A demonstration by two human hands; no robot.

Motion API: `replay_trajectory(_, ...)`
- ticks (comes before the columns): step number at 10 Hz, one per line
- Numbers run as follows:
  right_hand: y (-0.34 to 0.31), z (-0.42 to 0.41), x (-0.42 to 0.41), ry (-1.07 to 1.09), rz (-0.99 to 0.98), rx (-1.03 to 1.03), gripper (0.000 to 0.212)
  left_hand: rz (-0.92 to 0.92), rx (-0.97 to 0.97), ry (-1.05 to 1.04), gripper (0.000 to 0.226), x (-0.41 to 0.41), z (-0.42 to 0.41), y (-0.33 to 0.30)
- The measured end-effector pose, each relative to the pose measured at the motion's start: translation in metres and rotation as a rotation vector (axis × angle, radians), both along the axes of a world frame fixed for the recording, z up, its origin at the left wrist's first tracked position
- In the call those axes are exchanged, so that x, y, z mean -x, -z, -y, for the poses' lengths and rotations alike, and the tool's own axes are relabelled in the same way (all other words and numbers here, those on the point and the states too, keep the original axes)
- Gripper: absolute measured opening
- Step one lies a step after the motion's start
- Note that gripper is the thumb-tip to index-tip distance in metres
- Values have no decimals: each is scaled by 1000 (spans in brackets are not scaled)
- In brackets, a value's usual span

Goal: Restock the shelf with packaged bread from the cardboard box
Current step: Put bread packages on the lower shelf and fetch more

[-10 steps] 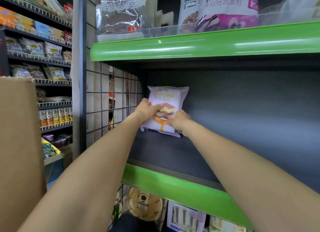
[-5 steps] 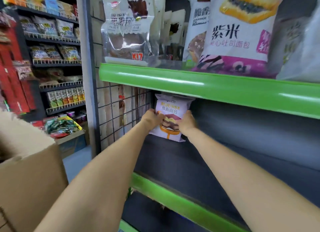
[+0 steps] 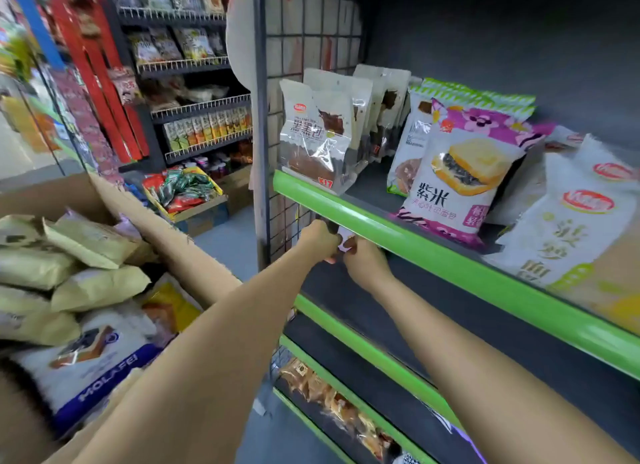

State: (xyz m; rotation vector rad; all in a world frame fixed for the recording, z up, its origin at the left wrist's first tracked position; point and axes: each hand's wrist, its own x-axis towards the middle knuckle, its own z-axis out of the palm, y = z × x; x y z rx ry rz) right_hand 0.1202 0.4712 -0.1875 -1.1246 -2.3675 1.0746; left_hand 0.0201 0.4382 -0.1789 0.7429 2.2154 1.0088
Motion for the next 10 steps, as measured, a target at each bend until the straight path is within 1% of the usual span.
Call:
replay_trajectory(1,-26,49,-15,-113,76,75,27,241,48,-134,22,-18,67,-38)
replay_trajectory(2,-50,95,-14,-209,84,42,25,182,112,-116,19,-25,139,-67)
replay_trajectory(3,-68,137,3,-314,79,-8,27,41,26,-198,26,-14,191,-79)
replay_trajectory(4,-79,171,34,-398,37,-92,33,-77,-35,-416,26,14,244,-84)
replay_trajectory(5,-80,205,71,-447,20,-112,30,-221,6,-514,27,49,288,-86)
replay_trajectory(6,-77,233,115,-460,13,-118,29,-398,62,-548,30,88,324,-91)
replay_trajectory(7,-75,248,163,-492,43,-151,31,-507,164,-508,24,137,350,-84)
replay_trajectory(8,-68,253,205,-502,82,-171,30,-646,237,-448,25,180,365,-73)
replay_trajectory(9,-55,259,241,-513,172,-171,39,-680,388,-287,38,217,365,-66)
replay_trajectory(10,-47,261,265,-547,185,-163,54,-564,509,-157,36,245,354,-58)
